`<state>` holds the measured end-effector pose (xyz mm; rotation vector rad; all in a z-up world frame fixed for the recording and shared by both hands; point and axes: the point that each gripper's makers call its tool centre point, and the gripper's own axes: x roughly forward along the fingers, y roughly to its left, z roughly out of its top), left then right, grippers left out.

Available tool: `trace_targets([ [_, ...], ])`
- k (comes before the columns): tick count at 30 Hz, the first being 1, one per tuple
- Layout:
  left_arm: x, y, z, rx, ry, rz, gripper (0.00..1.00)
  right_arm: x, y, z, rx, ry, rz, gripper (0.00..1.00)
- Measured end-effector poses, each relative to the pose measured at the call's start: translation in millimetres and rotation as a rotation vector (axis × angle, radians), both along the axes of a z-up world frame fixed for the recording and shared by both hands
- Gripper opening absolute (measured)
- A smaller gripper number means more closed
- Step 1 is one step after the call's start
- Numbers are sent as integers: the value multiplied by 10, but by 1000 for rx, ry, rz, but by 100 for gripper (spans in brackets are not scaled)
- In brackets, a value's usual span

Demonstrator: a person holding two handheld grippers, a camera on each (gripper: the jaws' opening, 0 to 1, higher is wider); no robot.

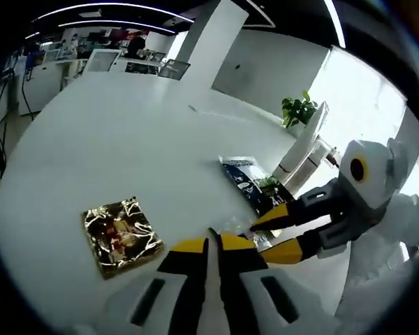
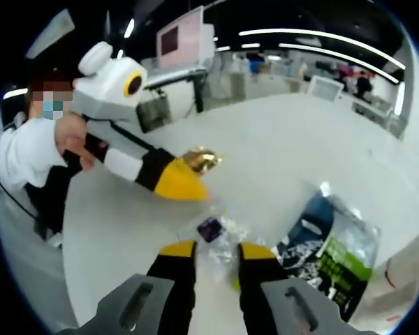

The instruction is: Arrange the skincare products in the storage area until every visible bottle or jar stands upright without overlapping.

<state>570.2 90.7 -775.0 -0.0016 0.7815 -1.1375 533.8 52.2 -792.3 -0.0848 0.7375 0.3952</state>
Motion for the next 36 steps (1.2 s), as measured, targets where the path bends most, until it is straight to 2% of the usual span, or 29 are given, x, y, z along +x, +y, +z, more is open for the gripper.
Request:
trace_targets([
  [6, -142, 123, 25, 39, -22, -51, 12, -16, 51, 26, 36, 14, -7, 28],
  [10, -227, 176, 132, 29, -22, -74, 16, -4, 29, 132, 34, -16, -12, 28],
  [19, -363, 286, 355, 51, -84, -144, 28, -109, -31, 359, 6, -53, 2, 40],
  [24, -358, 367, 490, 58, -132, -143, 34, -195, -52, 504, -17, -74, 17, 47],
  [27, -366, 386, 511, 69, -162, -159, 37, -232, -18, 559, 3, -76, 27, 53],
  [29, -382, 431, 461, 125, -214, -204, 41, -266, 29, 601, 26, -72, 30, 56],
  [34, -485, 441, 509, 114, -207, -226, 47, -348, 90, 735, 14, -92, 53, 63],
  [36, -485, 456, 537, 119, -234, -232, 49, -384, 101, 779, 12, -98, 60, 68],
])
